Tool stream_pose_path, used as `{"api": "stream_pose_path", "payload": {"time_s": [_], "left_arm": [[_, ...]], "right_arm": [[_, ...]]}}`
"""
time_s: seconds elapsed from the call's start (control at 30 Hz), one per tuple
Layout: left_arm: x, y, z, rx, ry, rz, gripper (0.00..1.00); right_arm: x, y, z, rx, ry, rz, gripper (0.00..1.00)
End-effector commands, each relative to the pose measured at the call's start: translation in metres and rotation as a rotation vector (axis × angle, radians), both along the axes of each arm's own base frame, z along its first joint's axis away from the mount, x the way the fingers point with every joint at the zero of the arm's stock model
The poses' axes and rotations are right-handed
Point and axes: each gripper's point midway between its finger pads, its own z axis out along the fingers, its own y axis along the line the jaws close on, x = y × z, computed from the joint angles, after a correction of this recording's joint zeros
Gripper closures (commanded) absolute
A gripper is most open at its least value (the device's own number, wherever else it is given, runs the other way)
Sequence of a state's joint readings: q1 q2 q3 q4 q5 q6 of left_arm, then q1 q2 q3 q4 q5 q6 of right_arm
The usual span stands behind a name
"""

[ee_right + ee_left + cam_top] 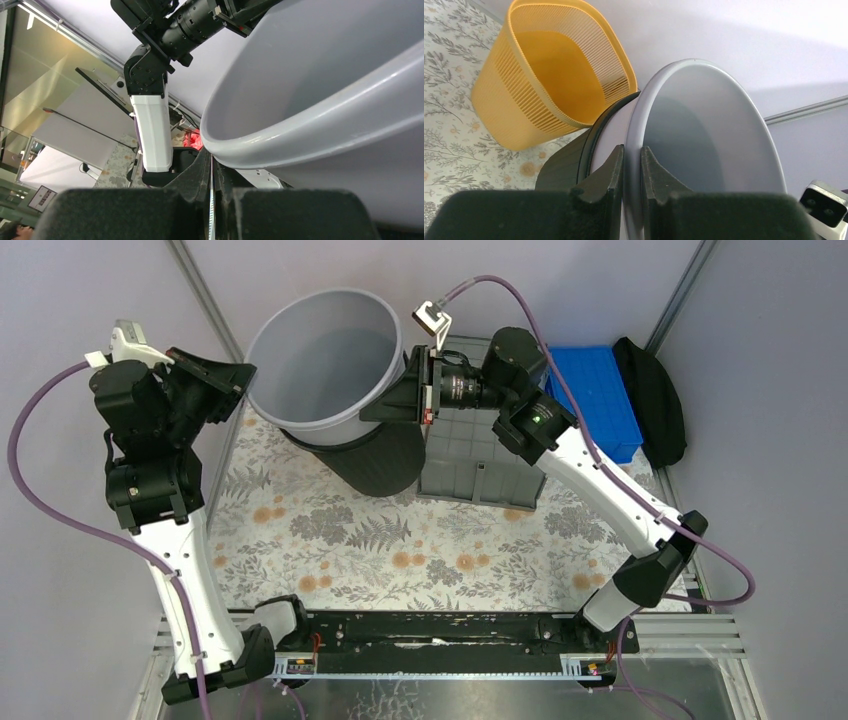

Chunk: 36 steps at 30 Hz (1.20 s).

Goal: Turn the large container upside down
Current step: Place the container at the center of the board.

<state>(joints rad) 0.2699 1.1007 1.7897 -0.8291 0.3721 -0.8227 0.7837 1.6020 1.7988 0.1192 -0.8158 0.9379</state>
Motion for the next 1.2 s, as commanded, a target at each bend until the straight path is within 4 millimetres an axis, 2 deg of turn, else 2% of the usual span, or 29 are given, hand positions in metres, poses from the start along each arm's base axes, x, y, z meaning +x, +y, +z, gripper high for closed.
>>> {"api": "stream_pose_path", "payload": {"time_s": [0.0,0.03,0.13,0.3,0.43,0.63,0.7,0.87,0.93,0.97,1.03,1.13,1.17], "left_arm": [[-0.044,-0.050,0.044,0.030,-0.152,-0.232,1.00],[-0.043,-0.048,0.040,0.032,-0.142,-0.226,1.00],[-0.041,-0.044,0.032,0.043,-0.123,-0.202,1.00],[-0.041,-0.041,0.037,0.061,-0.123,-0.186,1.00],[-0.030,-0.044,0.009,0.027,-0.068,-0.221,1.00],[-0.025,-0.043,-0.034,0.016,-0.015,-0.223,1.00],[-0.026,-0.043,-0.046,0.016,0.004,-0.223,1.00],[-0.025,-0.044,-0.070,0.021,0.034,-0.229,1.00],[-0.023,-0.041,-0.079,0.030,0.049,-0.219,0.96],[-0.022,-0.041,-0.086,0.031,0.061,-0.220,0.93],[-0.021,-0.040,-0.094,0.035,0.074,-0.225,0.84],[-0.018,-0.037,-0.107,0.062,0.102,-0.224,0.79],[-0.018,-0.036,-0.111,0.076,0.113,-0.222,0.74]], "right_arm": [[0.016,0.027,-0.022,0.003,-0.001,-0.040,1.00],[0.020,0.033,-0.034,-0.016,0.016,-0.035,1.00],[0.024,0.040,-0.052,-0.037,0.037,-0.023,1.00],[0.028,0.050,-0.079,-0.070,0.074,-0.009,1.00],[0.029,0.051,-0.093,-0.103,0.078,-0.020,1.00],[0.029,0.043,-0.108,-0.176,0.060,-0.059,1.00],[0.029,0.041,-0.121,-0.215,0.061,-0.071,1.00],[0.028,0.034,-0.138,-0.287,0.058,-0.090,1.00],[0.028,0.032,-0.154,-0.325,0.072,-0.093,1.00],[0.024,0.027,-0.150,-0.323,0.064,-0.098,0.99],[0.019,0.022,-0.157,-0.340,0.069,-0.099,0.85],[0.012,0.014,-0.165,-0.355,0.076,-0.092,0.73],[0.008,0.012,-0.167,-0.359,0.075,-0.085,0.68]]}}
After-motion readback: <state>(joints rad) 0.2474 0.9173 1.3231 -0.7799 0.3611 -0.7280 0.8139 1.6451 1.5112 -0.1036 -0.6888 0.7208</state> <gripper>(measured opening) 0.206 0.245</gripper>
